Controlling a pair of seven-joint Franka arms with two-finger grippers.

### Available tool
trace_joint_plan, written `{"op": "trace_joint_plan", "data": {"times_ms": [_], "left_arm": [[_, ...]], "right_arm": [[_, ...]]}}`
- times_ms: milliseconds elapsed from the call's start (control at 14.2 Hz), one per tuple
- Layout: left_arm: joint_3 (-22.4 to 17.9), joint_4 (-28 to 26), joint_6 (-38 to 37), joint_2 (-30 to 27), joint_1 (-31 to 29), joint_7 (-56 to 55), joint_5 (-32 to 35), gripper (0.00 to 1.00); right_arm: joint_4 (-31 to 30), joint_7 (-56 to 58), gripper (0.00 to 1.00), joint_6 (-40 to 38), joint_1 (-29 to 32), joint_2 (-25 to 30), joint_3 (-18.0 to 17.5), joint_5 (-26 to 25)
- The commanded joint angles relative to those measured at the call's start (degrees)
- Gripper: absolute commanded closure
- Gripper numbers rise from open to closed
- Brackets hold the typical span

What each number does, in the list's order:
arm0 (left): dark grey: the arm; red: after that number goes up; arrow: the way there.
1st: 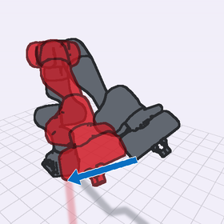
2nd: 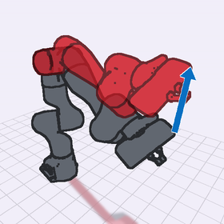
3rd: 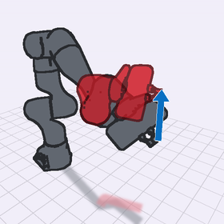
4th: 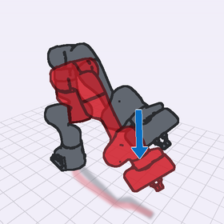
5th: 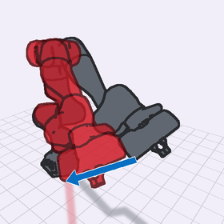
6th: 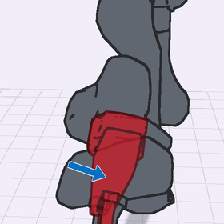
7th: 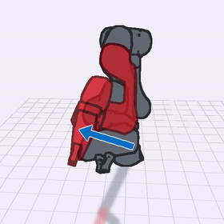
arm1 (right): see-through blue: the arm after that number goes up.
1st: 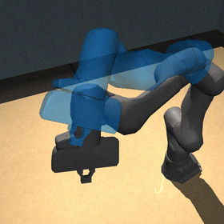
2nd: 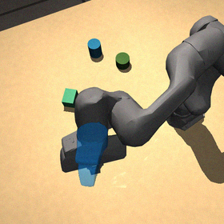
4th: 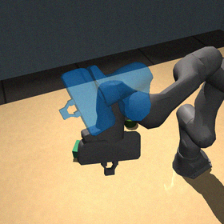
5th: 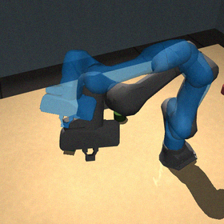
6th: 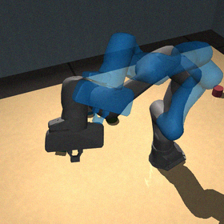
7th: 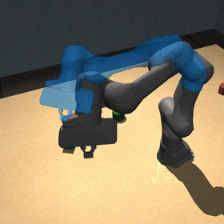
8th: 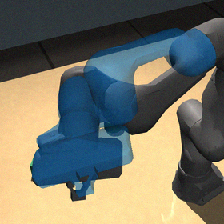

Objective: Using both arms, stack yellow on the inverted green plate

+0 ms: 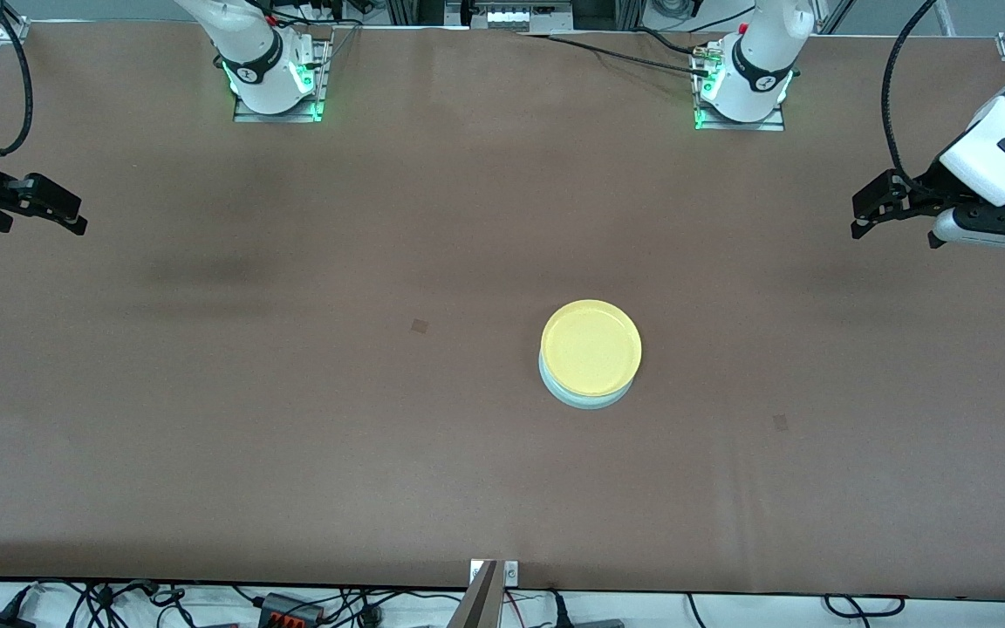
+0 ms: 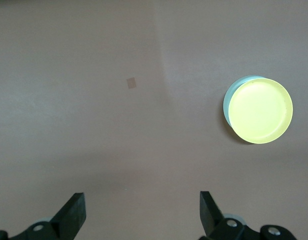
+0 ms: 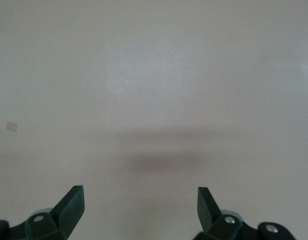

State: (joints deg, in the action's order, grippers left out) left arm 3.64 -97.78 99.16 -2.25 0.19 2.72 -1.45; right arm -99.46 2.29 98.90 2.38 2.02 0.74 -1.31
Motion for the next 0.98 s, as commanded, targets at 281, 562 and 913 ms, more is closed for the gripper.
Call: {"op": "trace_joint_plan", "data": {"times_ms": [281, 562, 913], "left_arm": [[0.05, 1.71, -1.07, 0.67, -0.02, 0.09, -1.36, 0.00], [0.05, 1.71, -1.07, 0.67, -0.02, 0.01, -1.28, 0.00], [0.05, 1.71, -1.16, 0.67, -0.02, 0.01, -1.01, 0.00]], "right_arm": [[0.05, -0.45, 0.00, 0.51, -0.45, 1.06, -0.13, -0.72], [0.23, -0.18, 0.00, 0.24, 0.17, 1.06, -0.13, -0.72], [0.23, -0.18, 0.00, 0.24, 2.10, 1.06, -1.89, -0.28]]}}
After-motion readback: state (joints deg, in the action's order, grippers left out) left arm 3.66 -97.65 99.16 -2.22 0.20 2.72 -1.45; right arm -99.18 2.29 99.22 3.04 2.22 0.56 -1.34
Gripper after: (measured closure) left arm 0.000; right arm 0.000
